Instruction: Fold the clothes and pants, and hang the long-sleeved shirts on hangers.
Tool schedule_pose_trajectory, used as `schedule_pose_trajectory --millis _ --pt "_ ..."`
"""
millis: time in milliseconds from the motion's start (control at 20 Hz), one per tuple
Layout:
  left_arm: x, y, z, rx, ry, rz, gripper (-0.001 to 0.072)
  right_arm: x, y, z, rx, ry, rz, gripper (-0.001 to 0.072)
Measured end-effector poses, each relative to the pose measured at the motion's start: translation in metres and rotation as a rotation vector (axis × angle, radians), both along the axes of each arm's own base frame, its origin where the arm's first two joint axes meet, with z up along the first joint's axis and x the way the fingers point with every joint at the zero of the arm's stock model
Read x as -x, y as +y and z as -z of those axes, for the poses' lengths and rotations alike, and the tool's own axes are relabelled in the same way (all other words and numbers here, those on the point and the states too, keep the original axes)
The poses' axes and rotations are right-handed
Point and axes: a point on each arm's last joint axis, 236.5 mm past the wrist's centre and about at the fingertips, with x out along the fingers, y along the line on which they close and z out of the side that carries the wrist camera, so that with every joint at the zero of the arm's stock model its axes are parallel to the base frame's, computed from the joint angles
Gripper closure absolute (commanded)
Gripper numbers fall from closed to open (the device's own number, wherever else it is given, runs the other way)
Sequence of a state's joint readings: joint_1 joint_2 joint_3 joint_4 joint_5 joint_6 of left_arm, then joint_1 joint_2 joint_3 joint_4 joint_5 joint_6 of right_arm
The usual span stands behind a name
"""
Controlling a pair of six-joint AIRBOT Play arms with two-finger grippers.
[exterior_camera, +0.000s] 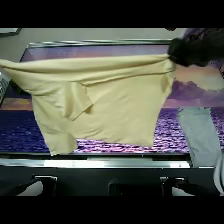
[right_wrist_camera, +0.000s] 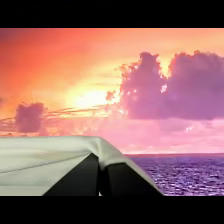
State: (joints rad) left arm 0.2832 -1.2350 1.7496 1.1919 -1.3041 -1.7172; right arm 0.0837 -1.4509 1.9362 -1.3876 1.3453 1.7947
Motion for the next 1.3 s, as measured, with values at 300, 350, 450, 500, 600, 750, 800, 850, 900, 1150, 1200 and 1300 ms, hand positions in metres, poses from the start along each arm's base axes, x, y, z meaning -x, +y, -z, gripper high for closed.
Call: schedule_pose_trajectory --millis 300,350,450,500,600,750,800,850,900,1150,1200,1300 --pt "-0.099 -0.028 0.201 0.023 0.299 0.018 0.0691 -0.093 0.037 0.18 -0.149 0.199 0.011 0.0671" --pt "-0.106 -0.031 0.226 0.03 0.329 0.014 0.0691 -0.1 0.044 0.202 -0.19 0.222 0.018 0.0618" --pt "-0.113 -0.037 0.268 0.049 0.382 0.012 0.0684 -0.106 0.057 0.235 -0.258 0.269 0.029 0.0504" --pt "-0.115 -0.04 0.281 0.059 0.399 0.011 0.0578 -0.107 0.062 0.245 -0.284 0.289 0.032 0.0425" --pt "-0.118 -0.041 0.296 0.073 0.418 0.006 0.002 -0.105 0.068 0.254 -0.31 0.313 0.018 0.0389" --pt "-0.117 -0.023 0.284 0.079 0.425 0.015 0.0021 -0.091 0.063 0.238 -0.284 0.319 -0.075 0.0286" --pt "-0.115 -0.014 0.273 0.083 0.421 0.025 0.0022 -0.084 0.057 0.226 -0.261 0.313 -0.118 0.0285" --pt "-0.111 -0.003 0.259 0.088 0.41 0.033 0.0021 -0.076 0.048 0.214 -0.237 0.309 -0.156 0.0285" --pt "-0.107 0.008 0.245 0.09 0.396 0.039 0.0021 -0.068 0.036 0.202 -0.204 0.307 -0.191 0.0285" --pt "-0.054 0.049 0.211 0.101 0.425 0.061 0.0023 -0.01 -0.042 0.168 -0.172 0.355 -0.208 0.0166" --pt "-0.039 0.054 0.212 0.112 0.443 0.053 0.0023 0.007 -0.053 0.173 -0.191 0.386 -0.195 0.0165" --pt "-0.009 0.056 0.225 0.144 0.49 0.038 0.0024 0.046 -0.065 0.193 -0.236 0.462 -0.172 0.0165"
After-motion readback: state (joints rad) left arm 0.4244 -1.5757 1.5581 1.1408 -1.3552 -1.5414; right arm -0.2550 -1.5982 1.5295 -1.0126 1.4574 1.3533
